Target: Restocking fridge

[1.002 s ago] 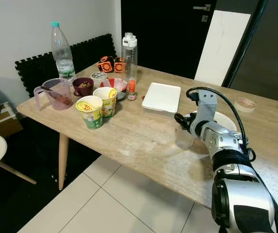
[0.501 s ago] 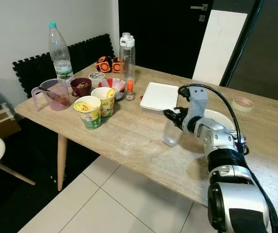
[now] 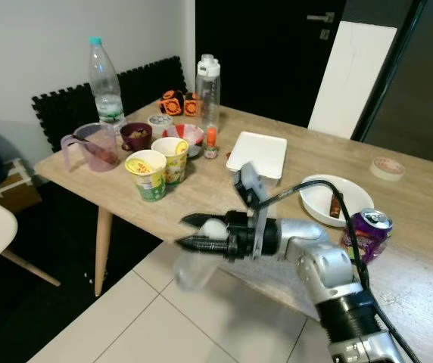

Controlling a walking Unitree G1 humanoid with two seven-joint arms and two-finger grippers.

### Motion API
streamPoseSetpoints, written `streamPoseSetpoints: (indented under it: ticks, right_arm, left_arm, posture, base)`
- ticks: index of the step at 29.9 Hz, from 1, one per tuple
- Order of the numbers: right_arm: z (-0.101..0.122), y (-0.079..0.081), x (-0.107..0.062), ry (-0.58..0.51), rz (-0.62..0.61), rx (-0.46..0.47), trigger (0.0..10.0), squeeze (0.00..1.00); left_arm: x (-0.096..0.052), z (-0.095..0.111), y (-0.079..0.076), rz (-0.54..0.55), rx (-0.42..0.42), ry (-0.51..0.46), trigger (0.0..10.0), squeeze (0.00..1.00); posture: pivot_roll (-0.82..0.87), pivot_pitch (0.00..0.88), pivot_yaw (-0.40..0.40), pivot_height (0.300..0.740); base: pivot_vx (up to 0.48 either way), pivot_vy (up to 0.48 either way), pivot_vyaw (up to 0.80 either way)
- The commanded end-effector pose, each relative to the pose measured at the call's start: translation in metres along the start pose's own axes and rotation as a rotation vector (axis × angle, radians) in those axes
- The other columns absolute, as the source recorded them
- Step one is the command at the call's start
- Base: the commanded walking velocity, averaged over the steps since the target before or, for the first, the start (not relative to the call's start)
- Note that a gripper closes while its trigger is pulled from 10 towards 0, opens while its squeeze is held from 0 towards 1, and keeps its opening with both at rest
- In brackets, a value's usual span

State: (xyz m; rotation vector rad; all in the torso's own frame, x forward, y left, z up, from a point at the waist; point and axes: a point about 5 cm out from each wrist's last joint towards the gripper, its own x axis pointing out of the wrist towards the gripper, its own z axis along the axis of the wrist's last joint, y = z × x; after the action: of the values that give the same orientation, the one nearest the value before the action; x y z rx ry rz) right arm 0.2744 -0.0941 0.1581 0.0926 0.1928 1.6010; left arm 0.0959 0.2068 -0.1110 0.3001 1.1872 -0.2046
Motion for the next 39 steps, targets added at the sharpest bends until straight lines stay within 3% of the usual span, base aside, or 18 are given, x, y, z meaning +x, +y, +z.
streamPoseSetpoints:
  ticks: [1, 2, 4, 6, 7, 10, 12, 15, 17, 18, 21, 22, 24, 29, 30, 31, 34, 39]
  right_arm:
    - [-0.011, 0.005, 0.013, 0.063, 0.03, -0.001, 0.0, 0.0]
    - [-0.011, 0.005, 0.013, 0.063, 0.03, -0.001, 0.0, 0.0]
    - [-0.052, 0.005, 0.028, 0.198, -0.068, 0.031, 0.0, 0.0]
    - [-0.052, 0.005, 0.028, 0.198, -0.068, 0.031, 0.0, 0.0]
    - [-0.079, 0.001, 0.032, 0.305, -0.157, 0.042, 0.0, 0.0]
    - [-0.106, 0.0, 0.03, 0.42, -0.232, 0.037, 0.0, 0.0]
    - [-0.15, 0.001, 0.014, 0.643, -0.348, 0.017, 0.0, 0.0]
    - [-0.189, 0.007, -0.015, 0.909, -0.443, -0.048, 0.0, 0.0]
    - [-0.189, 0.007, -0.015, 0.909, -0.443, -0.048, 0.0, 0.0]
    - [-0.196, 0.009, -0.024, 0.964, -0.473, -0.063, 0.0, 0.0]
    - [-0.224, 0.019, -0.068, 1.053, -0.76, 0.064, 0.0, 0.0]
    - [-0.224, 0.019, -0.068, 1.053, -0.76, 0.064, 0.0, 0.0]
    - [-0.241, 0.036, -0.093, 1.124, -0.875, 0.125, 0.0, 0.0]
    - [-0.26, 0.062, -0.11, 1.136, -1.003, 0.279, 0.0, 0.0]
    - [-0.269, 0.075, -0.116, 1.131, -1.061, 0.363, 10.0, 0.0]
    - [-0.269, 0.075, -0.116, 1.131, -1.061, 0.363, 10.0, 0.0]
    - [-0.284, 0.105, -0.138, 1.122, -1.258, 0.555, 10.0, 0.0]
    - [-0.287, 0.12, -0.152, 1.092, -1.382, 0.657, 10.0, 0.0]
  left_arm:
    - [0.001, -0.001, -0.009, -0.027, 0.004, 0.008, 10.0, 0.0]
    - [0.001, -0.001, -0.009, -0.027, 0.004, 0.008, 10.0, 0.0]
    - [0.001, 0.0, -0.01, -0.029, 0.004, 0.006, 10.0, 0.0]
    - [0.001, 0.0, -0.01, -0.029, 0.004, 0.006, 10.0, 0.0]
    - [0.001, 0.0, -0.01, -0.03, 0.004, 0.005, 10.0, 0.0]
    - [0.001, 0.001, -0.01, -0.031, 0.005, 0.004, 10.0, 0.0]
    - [0.001, 0.002, -0.01, -0.032, 0.004, 0.002, 10.0, 0.0]
    - [0.002, 0.002, -0.01, -0.034, 0.003, 0.002, 10.0, 0.0]
    - [0.002, 0.002, -0.01, -0.034, 0.003, 0.002, 10.0, 0.0]
    - [0.002, 0.002, -0.01, -0.034, 0.003, 0.002, 10.0, 0.0]
    - [0.002, 0.003, -0.012, -0.038, 0.001, 0.002, 10.0, 0.0]
    - [0.002, 0.003, -0.012, -0.038, 0.001, 0.002, 10.0, 0.0]
    - [0.002, 0.003, -0.013, -0.042, 0.004, 0.003, 10.0, 0.0]
    - [0.002, 0.004, -0.014, -0.047, 0.006, 0.002, 10.0, 0.0]
    - [0.002, 0.005, -0.014, -0.051, 0.005, 0.001, 10.0, 0.0]
    - [0.002, 0.005, -0.014, -0.051, 0.005, 0.001, 10.0, 0.0]
    - [0.003, 0.007, -0.016, -0.069, -0.002, -0.005, 10.0, 0.0]
    - [0.003, 0.008, -0.016, -0.071, -0.004, -0.005, 10.0, 0.0]
  posture:
    - [-0.08, 0.0, -0.022, 0.74]
    - [-0.08, 0.0, -0.022, 0.74]
    - [-0.08, 0.0, -0.022, 0.74]
    - [-0.08, 0.0, -0.022, 0.74]
    - [-0.08, 0.0, -0.018, 0.74]
    - [-0.08, 0.0, -0.018, 0.74]
    - [-0.08, 0.0, -0.019, 0.74]
    - [-0.08, 0.0, -0.019, 0.74]
    - [-0.08, 0.0, -0.019, 0.74]
    - [-0.08, 0.0, -0.019, 0.74]
    - [-0.08, 0.0, -0.022, 0.74]
    - [-0.08, 0.0, -0.022, 0.74]
    - [-0.08, 0.0, -0.019, 0.74]
    - [-0.08, 0.0, -0.018, 0.74]
    - [-0.08, 0.0, -0.018, 0.74]
    - [-0.08, 0.0, -0.018, 0.74]
    - [-0.08, 0.0, -0.015, 0.74]
    - [-0.07, 0.0, -0.006, 0.74]
  base:
    - [0.0, 0.0, 0.0]
    - [0.0, 0.0, 0.0]
    - [0.0, 0.0, 0.0]
    - [0.0, 0.0, 0.0]
    - [0.0, 0.0, 0.0]
    - [0.0, 0.0, 0.0]
    - [0.0, 0.0, 0.0]
    - [0.0, 0.0, 0.0]
    - [0.0, 0.0, 0.0]
    - [0.0, 0.0, 0.0]
    - [0.0, 0.0, 0.0]
    - [0.0, 0.0, 0.0]
    - [0.0, 0.0, 0.0]
    - [0.0, 0.0, 0.0]
    - [0.0, 0.0, 0.0]
    - [0.0, 0.0, 0.0]
    - [0.0, 0.0, 0.0]
    - [0.0, 0.0, 0.0]
